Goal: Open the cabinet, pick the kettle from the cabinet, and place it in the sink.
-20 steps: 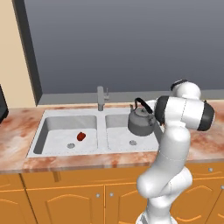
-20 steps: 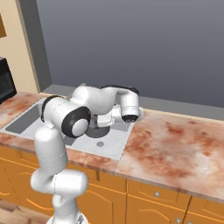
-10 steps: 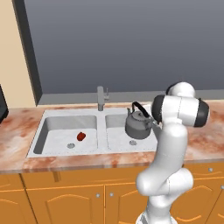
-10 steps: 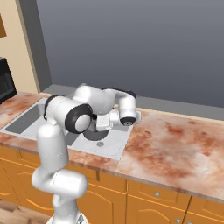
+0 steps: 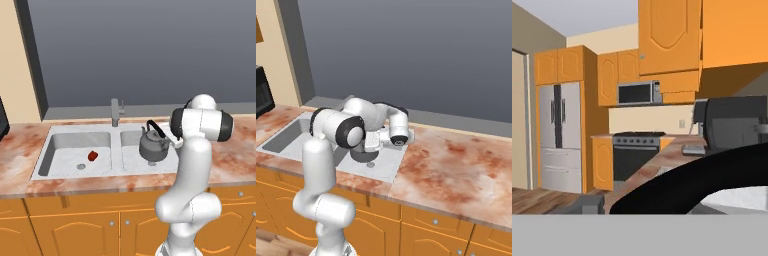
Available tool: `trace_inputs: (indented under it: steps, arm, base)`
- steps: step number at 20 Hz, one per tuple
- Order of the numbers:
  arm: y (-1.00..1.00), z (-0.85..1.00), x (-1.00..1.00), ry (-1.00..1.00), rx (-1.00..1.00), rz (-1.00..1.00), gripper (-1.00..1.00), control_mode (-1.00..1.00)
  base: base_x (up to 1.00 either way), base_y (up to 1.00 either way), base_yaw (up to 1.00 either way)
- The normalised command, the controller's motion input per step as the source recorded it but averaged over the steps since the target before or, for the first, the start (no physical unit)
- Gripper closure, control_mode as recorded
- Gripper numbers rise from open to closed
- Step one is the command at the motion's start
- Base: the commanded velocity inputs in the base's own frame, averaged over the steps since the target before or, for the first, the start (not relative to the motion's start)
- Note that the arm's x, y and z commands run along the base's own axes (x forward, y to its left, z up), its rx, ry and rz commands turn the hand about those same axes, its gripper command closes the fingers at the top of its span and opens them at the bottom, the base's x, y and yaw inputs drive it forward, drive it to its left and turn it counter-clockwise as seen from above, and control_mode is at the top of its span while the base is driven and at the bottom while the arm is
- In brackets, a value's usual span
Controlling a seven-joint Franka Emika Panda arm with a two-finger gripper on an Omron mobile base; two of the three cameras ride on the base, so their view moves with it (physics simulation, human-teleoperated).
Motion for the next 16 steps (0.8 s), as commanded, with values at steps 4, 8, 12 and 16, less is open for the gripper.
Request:
trace_inputs:
  steps: [4,8,12,16]
  arm:
    - [0.0,-0.24,0.29,0.0,0.0,0.0,1.0,-1.0]
    - [0.06,-0.31,0.29,0.05,0.0,0.0,1.0,-1.0]
    - [0.11,-0.3,0.27,0.01,0.0,0.0,1.0,-1.0]
    - [0.11,-0.3,0.27,0.0,0.0,0.0,1.0,-1.0]
  base:
    - [0.0,0.0,0.0]
    - [0.0,0.0,0.0]
    - [0.0,0.0,0.0]
    - [0.0,0.0,0.0]
